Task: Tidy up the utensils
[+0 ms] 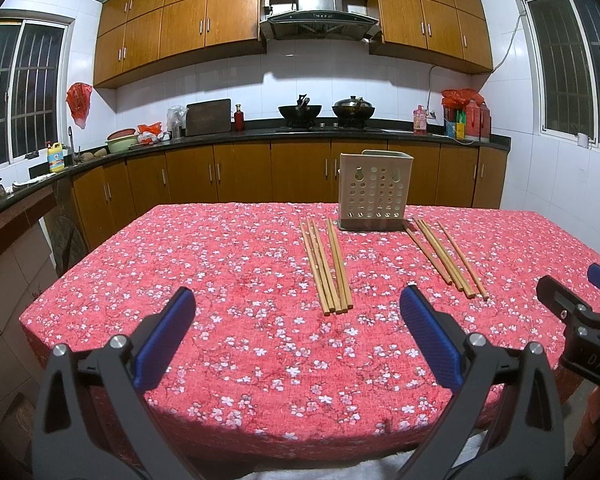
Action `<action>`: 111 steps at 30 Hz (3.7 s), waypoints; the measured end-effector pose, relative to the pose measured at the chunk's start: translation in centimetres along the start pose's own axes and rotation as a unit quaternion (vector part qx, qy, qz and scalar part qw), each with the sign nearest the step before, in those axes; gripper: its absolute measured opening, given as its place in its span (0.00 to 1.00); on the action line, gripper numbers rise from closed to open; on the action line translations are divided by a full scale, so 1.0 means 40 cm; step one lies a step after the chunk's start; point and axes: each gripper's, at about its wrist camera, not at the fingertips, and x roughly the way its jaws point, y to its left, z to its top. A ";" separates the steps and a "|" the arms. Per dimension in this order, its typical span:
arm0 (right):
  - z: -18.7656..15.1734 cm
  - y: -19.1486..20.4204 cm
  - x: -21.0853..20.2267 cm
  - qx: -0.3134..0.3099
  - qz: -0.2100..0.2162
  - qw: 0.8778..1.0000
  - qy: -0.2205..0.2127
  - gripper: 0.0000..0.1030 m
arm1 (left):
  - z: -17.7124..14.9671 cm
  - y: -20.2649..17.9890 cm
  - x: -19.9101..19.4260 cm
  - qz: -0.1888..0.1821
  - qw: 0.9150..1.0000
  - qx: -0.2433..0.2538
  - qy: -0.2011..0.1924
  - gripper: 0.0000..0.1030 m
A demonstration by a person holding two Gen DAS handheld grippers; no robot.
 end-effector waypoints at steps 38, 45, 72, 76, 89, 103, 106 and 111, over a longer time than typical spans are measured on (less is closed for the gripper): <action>0.092 -0.142 0.490 0.084 -0.016 0.971 0.225 0.36 | 0.102 0.136 0.368 -0.009 0.983 -0.020 0.180 0.73; 0.076 -0.114 0.578 0.069 -0.006 0.965 0.252 0.23 | 0.112 0.111 0.460 -0.049 0.973 -0.030 0.224 0.50; 0.073 -0.124 0.590 0.038 -0.026 0.970 0.238 0.07 | 0.080 0.025 0.624 -0.096 0.950 -0.020 0.298 0.10; 0.073 -0.122 0.591 0.035 -0.025 0.970 0.237 0.07 | 0.079 0.018 0.636 -0.097 0.950 -0.022 0.297 0.09; 0.075 -0.162 0.611 0.049 -0.024 0.971 0.231 0.07 | 0.093 0.109 0.714 -0.096 0.956 -0.036 0.276 0.08; 0.054 -0.148 0.563 0.045 -0.016 0.973 0.226 0.07 | 0.049 0.100 0.606 -0.078 0.963 -0.014 0.258 0.08; 0.069 -0.151 0.542 0.045 -0.017 0.976 0.213 0.07 | 0.052 0.103 0.598 -0.078 0.962 -0.004 0.263 0.07; 0.144 -0.160 0.463 0.031 -0.019 0.988 0.152 0.07 | 0.132 0.141 0.553 -0.073 0.973 -0.006 0.220 0.07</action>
